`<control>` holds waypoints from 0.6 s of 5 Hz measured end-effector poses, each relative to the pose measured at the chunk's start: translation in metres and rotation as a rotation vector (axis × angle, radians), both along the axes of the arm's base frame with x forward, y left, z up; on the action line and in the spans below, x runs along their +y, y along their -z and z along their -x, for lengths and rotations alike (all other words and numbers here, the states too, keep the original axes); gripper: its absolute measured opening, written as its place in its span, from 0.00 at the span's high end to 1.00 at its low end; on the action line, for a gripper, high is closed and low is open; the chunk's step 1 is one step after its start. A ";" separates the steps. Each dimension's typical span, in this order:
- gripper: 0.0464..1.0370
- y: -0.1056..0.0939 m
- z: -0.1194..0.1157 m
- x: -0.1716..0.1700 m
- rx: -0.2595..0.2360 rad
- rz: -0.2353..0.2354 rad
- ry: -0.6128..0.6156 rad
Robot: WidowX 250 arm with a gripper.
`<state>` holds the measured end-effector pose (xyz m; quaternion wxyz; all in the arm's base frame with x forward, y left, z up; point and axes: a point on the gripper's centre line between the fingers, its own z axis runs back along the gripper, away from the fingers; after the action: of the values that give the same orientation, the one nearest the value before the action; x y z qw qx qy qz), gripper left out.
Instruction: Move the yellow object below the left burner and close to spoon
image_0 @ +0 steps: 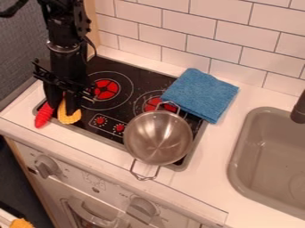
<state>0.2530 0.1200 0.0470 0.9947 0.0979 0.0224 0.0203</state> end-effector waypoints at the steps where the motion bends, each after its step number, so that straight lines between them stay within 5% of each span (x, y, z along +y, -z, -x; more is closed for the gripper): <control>1: 0.55 0.002 -0.003 -0.001 -0.027 0.001 0.001; 2: 0.24 0.003 -0.004 -0.001 -0.046 0.030 -0.010; 3: 0.03 0.007 -0.004 -0.002 -0.040 0.054 -0.014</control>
<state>0.2566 0.1182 0.0401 0.9971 0.0703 0.0036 0.0285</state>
